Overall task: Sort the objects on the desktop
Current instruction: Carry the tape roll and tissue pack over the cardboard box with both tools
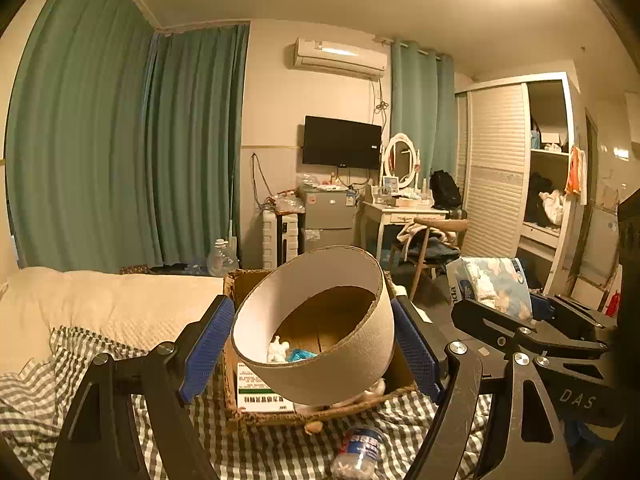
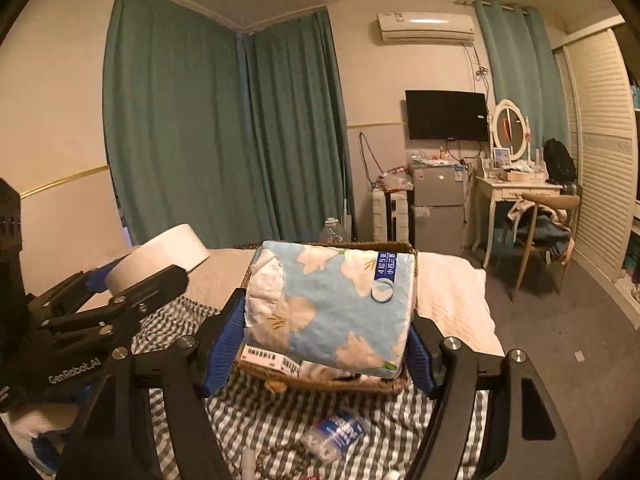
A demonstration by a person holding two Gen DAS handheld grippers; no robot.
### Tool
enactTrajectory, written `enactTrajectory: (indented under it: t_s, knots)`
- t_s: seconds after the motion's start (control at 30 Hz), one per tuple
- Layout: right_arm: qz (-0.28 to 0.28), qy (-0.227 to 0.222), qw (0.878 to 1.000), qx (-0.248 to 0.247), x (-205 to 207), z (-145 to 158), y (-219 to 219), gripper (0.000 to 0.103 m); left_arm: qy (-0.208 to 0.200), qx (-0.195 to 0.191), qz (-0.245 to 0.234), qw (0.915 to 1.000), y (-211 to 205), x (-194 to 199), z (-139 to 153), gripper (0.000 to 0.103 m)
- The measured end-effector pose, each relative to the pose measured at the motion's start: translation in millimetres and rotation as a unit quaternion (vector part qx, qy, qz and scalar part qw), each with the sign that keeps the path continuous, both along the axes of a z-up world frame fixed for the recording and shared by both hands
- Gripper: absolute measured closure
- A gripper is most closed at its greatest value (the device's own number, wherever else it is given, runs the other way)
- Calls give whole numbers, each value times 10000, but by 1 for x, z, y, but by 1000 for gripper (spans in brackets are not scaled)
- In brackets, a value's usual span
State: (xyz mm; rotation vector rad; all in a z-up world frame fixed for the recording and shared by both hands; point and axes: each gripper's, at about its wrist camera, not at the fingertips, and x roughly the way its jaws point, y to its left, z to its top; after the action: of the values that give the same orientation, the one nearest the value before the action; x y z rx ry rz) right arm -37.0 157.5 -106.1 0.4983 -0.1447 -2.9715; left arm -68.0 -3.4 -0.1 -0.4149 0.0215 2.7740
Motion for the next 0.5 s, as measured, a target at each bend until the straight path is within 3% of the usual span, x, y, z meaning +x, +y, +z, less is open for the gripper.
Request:
enactTrajectory:
  t_s: [0.5]
  knots:
    - [84,-108,9999,95,-90,-28,17,33,-525,-112,267,9982,5,-102,-40,22]
